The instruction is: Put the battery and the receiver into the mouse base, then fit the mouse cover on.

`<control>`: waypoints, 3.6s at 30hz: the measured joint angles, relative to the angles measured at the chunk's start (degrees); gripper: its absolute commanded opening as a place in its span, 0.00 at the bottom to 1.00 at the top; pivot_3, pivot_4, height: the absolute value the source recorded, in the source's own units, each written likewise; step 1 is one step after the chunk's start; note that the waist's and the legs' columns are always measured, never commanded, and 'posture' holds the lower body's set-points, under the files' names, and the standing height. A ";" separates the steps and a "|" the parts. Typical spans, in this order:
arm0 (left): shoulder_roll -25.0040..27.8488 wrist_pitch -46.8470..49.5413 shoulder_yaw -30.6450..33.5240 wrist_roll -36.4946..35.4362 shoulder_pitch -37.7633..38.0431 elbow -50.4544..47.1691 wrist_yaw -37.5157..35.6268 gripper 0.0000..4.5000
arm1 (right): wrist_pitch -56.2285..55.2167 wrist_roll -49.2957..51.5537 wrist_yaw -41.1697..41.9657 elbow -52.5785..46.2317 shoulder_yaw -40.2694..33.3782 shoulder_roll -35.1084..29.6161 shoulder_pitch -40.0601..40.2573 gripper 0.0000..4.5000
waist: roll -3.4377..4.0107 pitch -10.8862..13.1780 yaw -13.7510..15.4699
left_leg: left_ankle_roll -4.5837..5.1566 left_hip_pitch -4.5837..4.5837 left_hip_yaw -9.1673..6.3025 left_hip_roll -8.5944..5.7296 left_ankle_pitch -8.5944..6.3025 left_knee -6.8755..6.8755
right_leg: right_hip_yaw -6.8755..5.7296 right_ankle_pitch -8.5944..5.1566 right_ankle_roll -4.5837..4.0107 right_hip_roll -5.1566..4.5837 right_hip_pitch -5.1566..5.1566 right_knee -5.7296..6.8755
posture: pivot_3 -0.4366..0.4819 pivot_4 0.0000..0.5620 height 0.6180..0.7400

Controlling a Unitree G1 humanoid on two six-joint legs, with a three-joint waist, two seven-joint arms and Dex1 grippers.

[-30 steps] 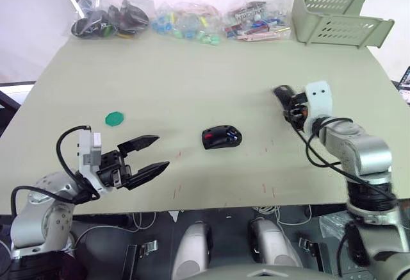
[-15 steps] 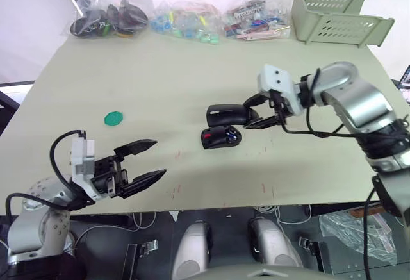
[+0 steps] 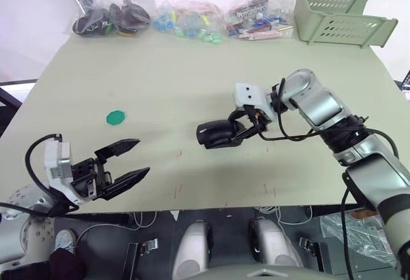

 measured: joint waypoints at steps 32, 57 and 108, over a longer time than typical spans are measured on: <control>-0.64 0.78 1.07 -0.08 1.64 -0.40 2.15 1.00 | -6.55 -8.37 1.79 11.73 -0.25 4.44 -1.32 0.59 | 0.00 0.00 -0.05 | -0.01 0.01 0.01 -0.06 0.00 0.00 | -0.01 0.01 0.00 0.01 0.01 0.02 | 0.48 0.27 1.00; -1.26 1.22 0.82 -0.02 2.31 -0.92 2.43 1.00 | -2.90 -3.45 3.00 6.50 -6.94 6.06 -2.24 0.96 | 0.00 0.00 -0.05 | -0.02 0.02 -0.02 -0.05 0.00 0.00 | -0.01 0.01 0.00 0.01 0.01 0.03 | 0.48 0.27 1.00; -0.23 0.47 -2.81 1.30 -3.86 4.15 0.02 1.00 | -10.71 13.19 -24.10 -8.87 -26.39 17.76 35.74 0.31 | -0.08 -0.07 -0.22 | -0.22 0.22 -0.01 0.04 0.14 -0.01 | -0.15 0.01 -0.02 0.27 0.24 0.09 | 0.48 0.27 1.00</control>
